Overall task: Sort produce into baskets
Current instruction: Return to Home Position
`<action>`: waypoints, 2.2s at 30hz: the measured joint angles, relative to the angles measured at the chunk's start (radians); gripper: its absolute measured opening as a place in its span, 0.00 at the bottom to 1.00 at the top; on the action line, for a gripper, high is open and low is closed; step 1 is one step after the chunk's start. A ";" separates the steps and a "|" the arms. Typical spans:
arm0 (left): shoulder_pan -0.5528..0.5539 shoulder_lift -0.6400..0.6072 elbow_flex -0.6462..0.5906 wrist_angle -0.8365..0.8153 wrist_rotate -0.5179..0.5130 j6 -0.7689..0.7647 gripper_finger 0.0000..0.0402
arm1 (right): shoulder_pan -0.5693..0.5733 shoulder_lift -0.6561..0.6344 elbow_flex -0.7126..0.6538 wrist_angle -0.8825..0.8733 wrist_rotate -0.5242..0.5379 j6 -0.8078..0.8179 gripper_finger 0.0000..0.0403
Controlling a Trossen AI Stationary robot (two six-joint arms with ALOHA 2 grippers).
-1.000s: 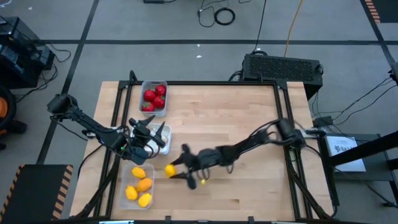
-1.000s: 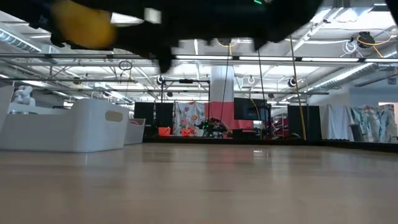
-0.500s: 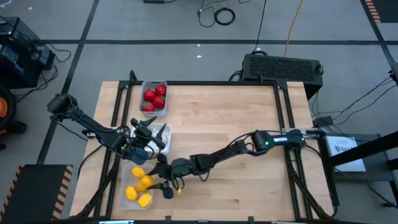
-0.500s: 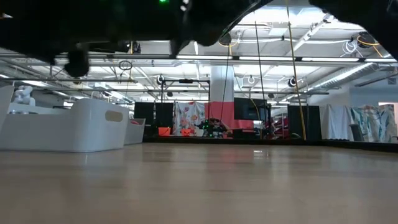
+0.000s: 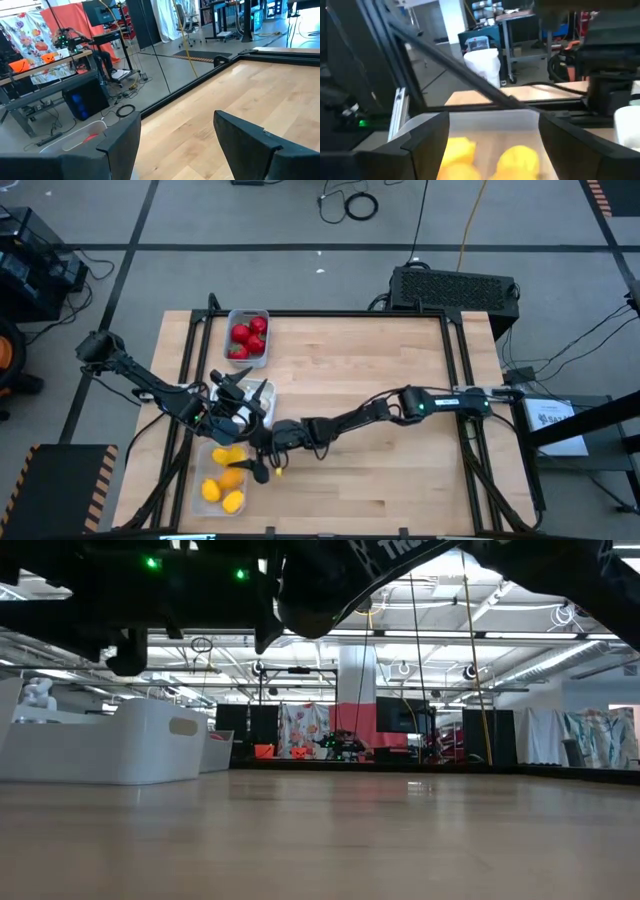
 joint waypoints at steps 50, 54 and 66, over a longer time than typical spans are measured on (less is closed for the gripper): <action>0.302 -0.174 0.001 0.380 0.671 0.444 0.64 | -0.155 -0.734 0.000 -1.572 0.136 -0.366 0.54; 0.321 -0.258 0.001 0.374 0.685 0.476 0.64 | -0.198 -0.777 0.000 -1.696 0.135 -0.364 0.50; 0.291 -0.562 0.000 0.098 0.834 0.408 0.64 | -0.285 -1.189 -0.580 -1.388 0.139 -0.326 0.41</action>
